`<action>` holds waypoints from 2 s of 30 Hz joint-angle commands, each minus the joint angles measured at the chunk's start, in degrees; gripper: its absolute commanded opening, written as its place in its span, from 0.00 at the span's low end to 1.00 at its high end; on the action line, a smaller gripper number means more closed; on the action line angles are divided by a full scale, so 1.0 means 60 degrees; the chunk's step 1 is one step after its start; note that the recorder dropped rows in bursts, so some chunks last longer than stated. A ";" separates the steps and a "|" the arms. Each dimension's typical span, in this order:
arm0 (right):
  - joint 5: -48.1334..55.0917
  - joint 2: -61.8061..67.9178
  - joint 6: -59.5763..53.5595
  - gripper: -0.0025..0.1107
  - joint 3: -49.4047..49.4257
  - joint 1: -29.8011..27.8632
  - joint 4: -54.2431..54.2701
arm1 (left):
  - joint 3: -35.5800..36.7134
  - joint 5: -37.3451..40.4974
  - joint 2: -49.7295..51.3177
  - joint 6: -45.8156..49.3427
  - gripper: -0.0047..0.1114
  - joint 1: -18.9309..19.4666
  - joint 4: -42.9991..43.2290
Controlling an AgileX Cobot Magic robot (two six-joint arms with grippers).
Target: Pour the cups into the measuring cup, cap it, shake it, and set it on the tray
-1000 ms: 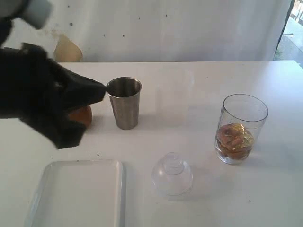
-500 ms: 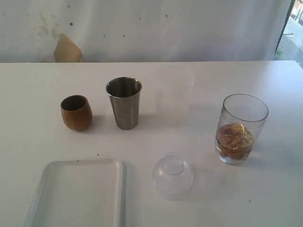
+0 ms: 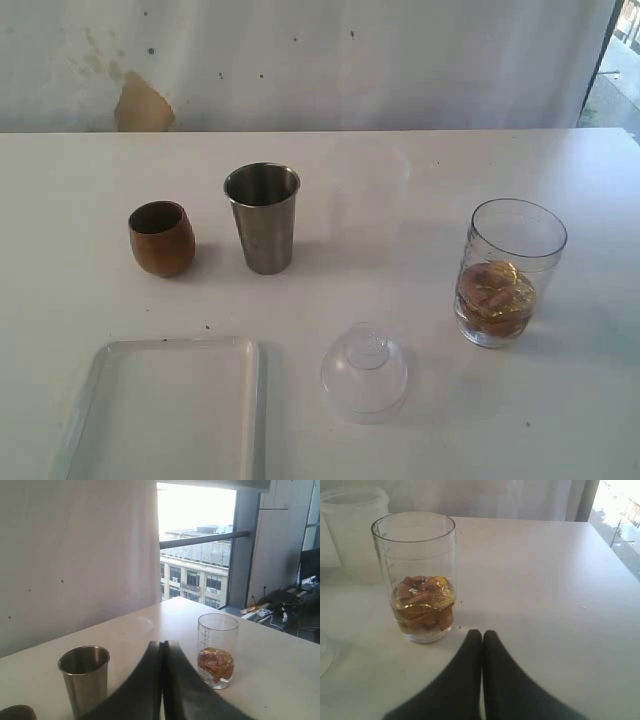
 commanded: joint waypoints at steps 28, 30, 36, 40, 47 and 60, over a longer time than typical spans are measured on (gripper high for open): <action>0.0000 -0.0049 0.0046 0.02 0.0051 0.0017 -0.0061 | 0.3121 -0.0962 -0.3437 -0.0022 0.04 0.6914 0.0989; 0.0000 -0.0049 0.0046 0.02 0.0051 0.0017 -0.0061 | 0.3121 -0.0094 -0.3506 -0.0022 0.04 0.6914 0.0989; 0.0000 -0.0049 0.0047 0.02 0.0051 0.0017 -0.0061 | 0.3121 0.0725 -0.3506 -0.0022 0.04 0.6914 0.0989; 0.0000 -0.0049 0.0047 0.02 0.0051 0.0017 -0.0061 | 0.3121 0.0723 -0.3506 -0.0022 0.04 0.6914 0.0989; 0.0000 -0.0049 0.0047 0.02 0.0051 0.0017 -0.0061 | 0.3121 0.0747 -0.3506 -0.0022 0.04 0.6914 0.0989; 0.0000 -0.0049 0.0047 0.02 0.0051 0.0017 -0.0061 | 0.3121 0.1988 -0.3506 -0.0022 0.04 0.6914 0.0976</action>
